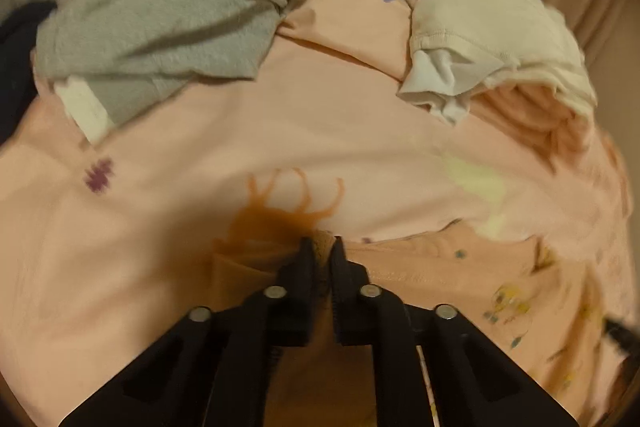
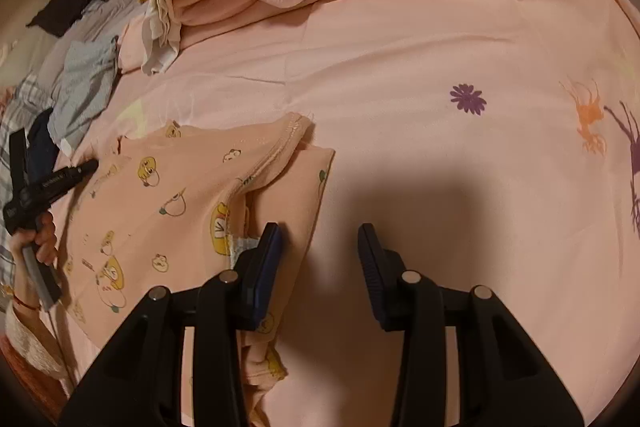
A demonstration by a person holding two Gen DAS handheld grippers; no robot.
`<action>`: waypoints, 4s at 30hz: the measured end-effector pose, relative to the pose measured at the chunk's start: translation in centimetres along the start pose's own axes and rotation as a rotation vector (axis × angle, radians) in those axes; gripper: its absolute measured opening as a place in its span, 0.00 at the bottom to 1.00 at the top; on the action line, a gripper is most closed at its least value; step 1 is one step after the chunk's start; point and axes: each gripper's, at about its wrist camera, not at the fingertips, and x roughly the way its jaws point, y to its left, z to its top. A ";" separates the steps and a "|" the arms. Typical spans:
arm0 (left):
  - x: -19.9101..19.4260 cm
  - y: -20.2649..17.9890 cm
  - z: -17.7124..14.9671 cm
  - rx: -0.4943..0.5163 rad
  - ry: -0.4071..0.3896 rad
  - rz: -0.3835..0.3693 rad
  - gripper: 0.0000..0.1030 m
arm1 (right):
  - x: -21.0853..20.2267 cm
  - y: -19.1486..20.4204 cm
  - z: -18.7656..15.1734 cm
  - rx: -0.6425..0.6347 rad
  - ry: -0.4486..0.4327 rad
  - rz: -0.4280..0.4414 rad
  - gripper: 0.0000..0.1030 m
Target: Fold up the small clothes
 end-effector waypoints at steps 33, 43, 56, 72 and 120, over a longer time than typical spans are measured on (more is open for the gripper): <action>-12.5 4.8 -7.9 -0.259 0.022 -0.181 0.68 | -5.4 7.2 -5.0 0.036 -0.004 0.025 0.35; -8.9 1.6 -17.0 -0.545 0.212 -0.609 0.84 | -3.7 7.3 -16.1 0.603 0.112 0.437 0.81; -3.8 -0.1 -12.2 -0.717 -0.022 -0.628 0.67 | 1.9 6.5 -11.3 0.805 -0.085 0.567 0.53; -18.2 2.5 -20.1 -0.504 -0.113 -0.502 0.05 | -9.5 6.5 -17.0 0.559 -0.171 0.618 0.08; -23.0 -0.9 -29.9 -0.148 -0.298 -0.161 0.94 | -14.4 8.0 -28.3 0.124 -0.190 0.039 0.86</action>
